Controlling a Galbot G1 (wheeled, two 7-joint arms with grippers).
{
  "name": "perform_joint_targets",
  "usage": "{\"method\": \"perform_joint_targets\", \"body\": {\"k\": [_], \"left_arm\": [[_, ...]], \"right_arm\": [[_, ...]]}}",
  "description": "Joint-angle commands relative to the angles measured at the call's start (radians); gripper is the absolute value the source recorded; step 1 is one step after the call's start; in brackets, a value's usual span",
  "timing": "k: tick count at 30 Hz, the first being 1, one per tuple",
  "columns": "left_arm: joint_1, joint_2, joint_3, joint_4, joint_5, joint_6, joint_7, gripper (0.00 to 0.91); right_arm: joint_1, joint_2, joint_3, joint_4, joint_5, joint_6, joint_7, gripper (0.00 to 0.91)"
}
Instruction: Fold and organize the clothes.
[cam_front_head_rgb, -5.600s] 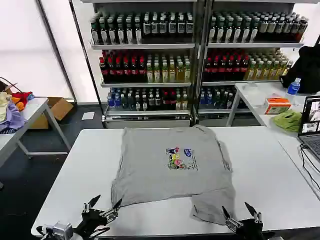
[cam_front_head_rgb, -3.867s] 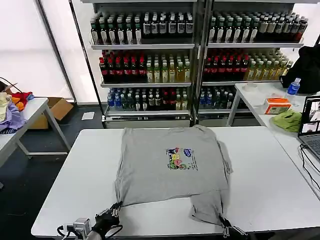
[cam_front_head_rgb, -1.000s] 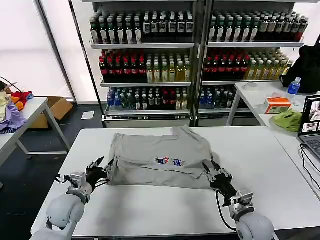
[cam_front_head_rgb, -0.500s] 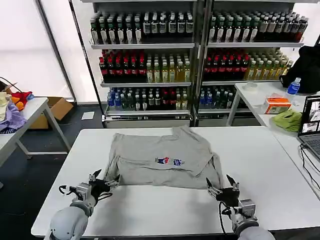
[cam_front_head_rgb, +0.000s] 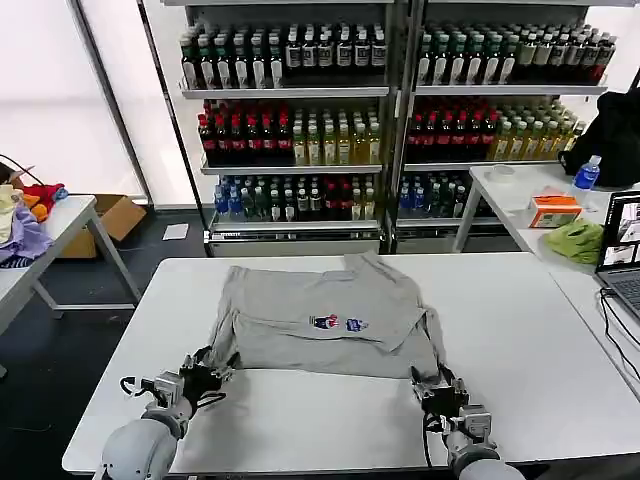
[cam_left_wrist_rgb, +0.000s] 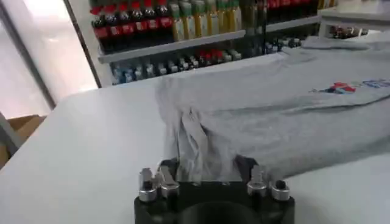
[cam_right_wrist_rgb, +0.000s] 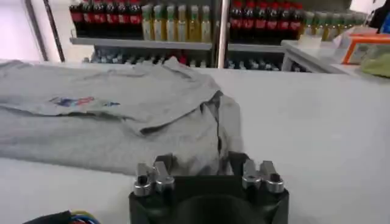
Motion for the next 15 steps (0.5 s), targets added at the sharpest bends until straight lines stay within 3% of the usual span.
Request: {"method": "perform_joint_targets", "body": {"k": [1, 8, 15], "left_arm": [[0.049, -0.014, -0.003, -0.007, 0.009, 0.001, 0.013, 0.01], [0.096, -0.018, -0.013, -0.058, 0.008, 0.006, 0.013, 0.01], [0.232, 0.0, -0.044, -0.184, 0.007, 0.024, -0.014, 0.01]], "right_arm": [[0.002, 0.007, -0.014, -0.009, -0.006, -0.003, 0.015, 0.0], [-0.004, -0.003, -0.03, -0.006, -0.013, 0.033, -0.019, 0.0], [-0.105, -0.084, -0.043, 0.088, -0.007, 0.047, -0.062, 0.0]]}}
